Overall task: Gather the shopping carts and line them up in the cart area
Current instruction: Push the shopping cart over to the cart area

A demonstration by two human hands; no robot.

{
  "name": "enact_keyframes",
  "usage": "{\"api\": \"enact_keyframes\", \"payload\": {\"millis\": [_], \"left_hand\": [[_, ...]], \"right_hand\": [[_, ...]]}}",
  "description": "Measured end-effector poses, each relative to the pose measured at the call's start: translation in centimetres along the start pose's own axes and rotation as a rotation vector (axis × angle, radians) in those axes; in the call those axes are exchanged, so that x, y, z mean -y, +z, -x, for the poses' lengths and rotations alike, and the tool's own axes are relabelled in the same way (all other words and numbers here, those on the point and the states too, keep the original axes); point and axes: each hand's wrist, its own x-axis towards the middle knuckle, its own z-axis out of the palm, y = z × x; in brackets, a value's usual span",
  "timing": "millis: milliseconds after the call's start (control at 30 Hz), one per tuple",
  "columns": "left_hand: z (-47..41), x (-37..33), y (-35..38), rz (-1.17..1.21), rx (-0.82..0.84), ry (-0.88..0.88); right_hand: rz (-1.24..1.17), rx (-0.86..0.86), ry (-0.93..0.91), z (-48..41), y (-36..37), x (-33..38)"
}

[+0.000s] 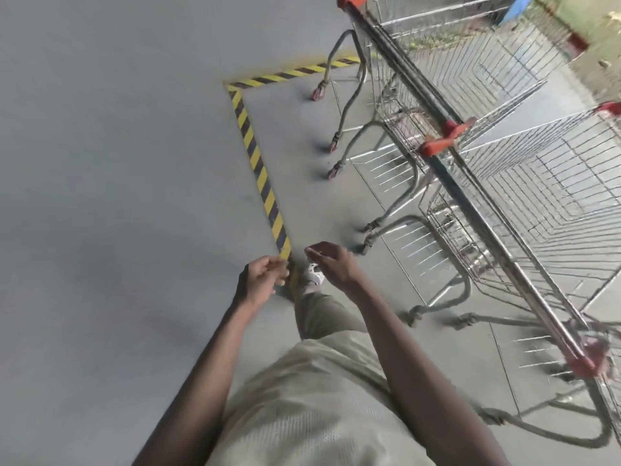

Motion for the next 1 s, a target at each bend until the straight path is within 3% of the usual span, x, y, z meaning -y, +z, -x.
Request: {"api": "enact_keyframes", "payload": {"millis": [133, 333, 700, 1000], "left_hand": [[-6.0, -5.6, -3.5, 0.013, -0.063, 0.026], [-15.5, -16.1, -8.1, 0.109, -0.181, 0.122], [-35.0, -28.6, -13.9, 0.273, -0.252, 0.070], [-55.5, -46.1, -24.0, 0.059, -0.105, 0.167]], "right_hand": [[0.001, 0.105, -0.070, -9.1, -2.1, 8.0], [-0.169, 0.027, -0.174, -20.8, -7.4, 21.3], [-0.172, 0.120, -0.033, -38.6, -7.4, 31.0], [-0.254, -0.124, -0.038, -56.6, -9.4, 45.2]]}}
